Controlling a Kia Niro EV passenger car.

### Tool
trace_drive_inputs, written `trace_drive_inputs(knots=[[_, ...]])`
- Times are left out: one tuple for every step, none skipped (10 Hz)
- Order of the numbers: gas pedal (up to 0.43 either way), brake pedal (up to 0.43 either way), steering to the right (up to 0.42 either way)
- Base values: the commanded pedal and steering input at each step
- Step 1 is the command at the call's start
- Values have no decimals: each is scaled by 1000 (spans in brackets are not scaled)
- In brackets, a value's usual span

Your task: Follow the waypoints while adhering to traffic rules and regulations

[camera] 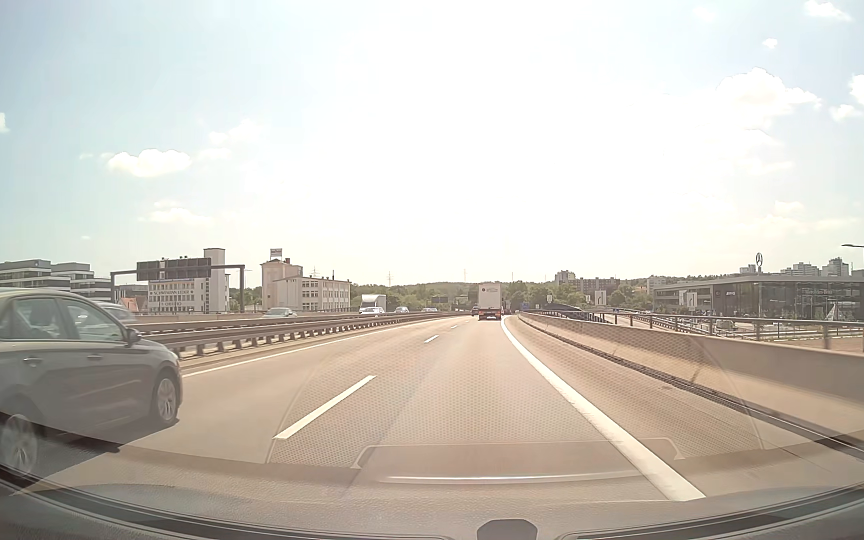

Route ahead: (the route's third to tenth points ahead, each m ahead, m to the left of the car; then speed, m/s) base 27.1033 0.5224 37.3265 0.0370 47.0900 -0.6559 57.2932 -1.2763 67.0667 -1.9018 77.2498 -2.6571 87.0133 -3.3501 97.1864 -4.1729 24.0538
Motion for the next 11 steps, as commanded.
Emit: trace_drive_inputs(knots=[[150,30,11],[150,30,10],[150,30,11],[150,30,10],[150,30,11],[150,30,10],[150,30,10],[150,30,10],[150,30,9],[150,30,9],[150,30,8]])
